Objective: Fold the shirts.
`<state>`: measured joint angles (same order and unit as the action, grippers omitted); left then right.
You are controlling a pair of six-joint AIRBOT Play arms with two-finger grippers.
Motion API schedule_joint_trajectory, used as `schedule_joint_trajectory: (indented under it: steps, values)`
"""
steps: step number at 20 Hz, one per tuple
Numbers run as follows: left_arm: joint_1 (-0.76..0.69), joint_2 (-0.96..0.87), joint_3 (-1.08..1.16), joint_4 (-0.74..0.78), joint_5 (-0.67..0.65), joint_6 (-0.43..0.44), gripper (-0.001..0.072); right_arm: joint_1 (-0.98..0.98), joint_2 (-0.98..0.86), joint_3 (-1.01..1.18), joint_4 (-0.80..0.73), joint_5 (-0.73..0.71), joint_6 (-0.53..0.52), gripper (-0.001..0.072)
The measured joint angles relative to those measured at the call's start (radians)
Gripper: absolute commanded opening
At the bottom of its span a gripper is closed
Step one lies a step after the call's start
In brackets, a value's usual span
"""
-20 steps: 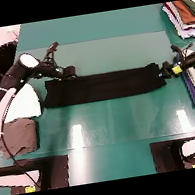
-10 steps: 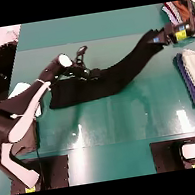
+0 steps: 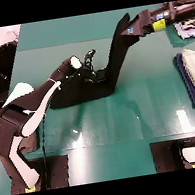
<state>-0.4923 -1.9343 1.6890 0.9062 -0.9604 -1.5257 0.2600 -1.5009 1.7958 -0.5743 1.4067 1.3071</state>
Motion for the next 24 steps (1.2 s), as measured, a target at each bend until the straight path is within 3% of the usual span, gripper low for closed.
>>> schedule_joint_trajectory:
  steps: [4, 9, 10, 13, 14, 16, 17, 24]
  values:
    - [0.097, 0.085, 0.06, 0.098, -0.075, 0.004, 0.0028, 0.111, -0.035, 0.003, 0.004, -0.046, -0.015, 0.0019]
    - [0.319, 0.262, 0.129, 0.282, -0.22, 0.012, 0.0028, 0.331, -0.158, 0.031, 0.006, -0.191, -0.056, 0.0036]
    - [0.369, 0.299, 0.135, 0.31, -0.242, 0.013, 0.0028, 0.38, -0.203, 0.057, 0.006, -0.227, -0.063, 0.0114]
    - [0.489, 0.385, 0.146, 0.352, -0.286, 0.015, 0.0028, 0.501, -0.345, 0.169, 0.005, -0.287, -0.084, 0.0541]
    - [0.522, 0.406, 0.148, 0.364, -0.302, 0.015, 0.0028, 0.534, -0.388, 0.203, 0.002, -0.296, -0.099, 0.0574]
    - [0.564, 0.433, 0.15, 0.374, -0.332, 0.015, 0.0028, 0.572, -0.443, 0.232, -0.001, -0.306, -0.123, 0.0537]
    - [0.575, 0.439, 0.15, 0.377, -0.348, 0.017, 0.0028, 0.578, -0.457, 0.231, -0.002, -0.301, -0.132, 0.0443]
    - [0.604, 0.459, 0.151, 0.343, -0.391, 0.038, 0.0028, 0.388, -0.372, -0.021, -0.064, -0.169, -0.145, 0.0442]
